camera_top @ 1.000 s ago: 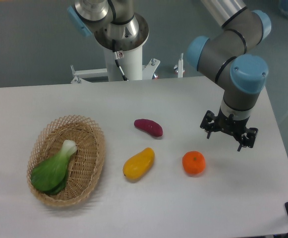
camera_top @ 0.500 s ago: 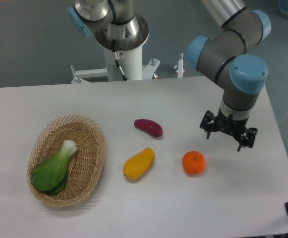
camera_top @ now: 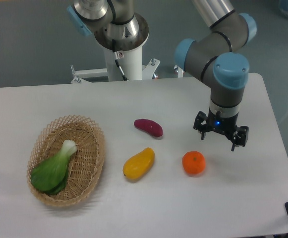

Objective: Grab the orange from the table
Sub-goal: 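Lower the open gripper down around the orange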

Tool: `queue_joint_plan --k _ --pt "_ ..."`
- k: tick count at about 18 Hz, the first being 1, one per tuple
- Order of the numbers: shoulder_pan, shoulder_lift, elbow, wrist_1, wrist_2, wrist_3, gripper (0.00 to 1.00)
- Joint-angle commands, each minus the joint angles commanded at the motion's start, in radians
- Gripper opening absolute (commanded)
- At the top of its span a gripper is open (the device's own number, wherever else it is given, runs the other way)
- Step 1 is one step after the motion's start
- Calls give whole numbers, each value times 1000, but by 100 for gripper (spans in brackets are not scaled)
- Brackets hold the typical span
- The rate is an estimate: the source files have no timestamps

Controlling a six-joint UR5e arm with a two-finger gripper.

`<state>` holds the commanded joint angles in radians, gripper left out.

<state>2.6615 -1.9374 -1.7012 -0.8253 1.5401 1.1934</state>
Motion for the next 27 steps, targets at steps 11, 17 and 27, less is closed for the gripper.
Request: queue_joint_plan --k 11,17,27 --pt "-69 6 -26 -127 -6 -199 100" --pt "-74 -44 -34 -63 -2 -242 100" --pt "-95 -133 -9 28 64 -249 100"
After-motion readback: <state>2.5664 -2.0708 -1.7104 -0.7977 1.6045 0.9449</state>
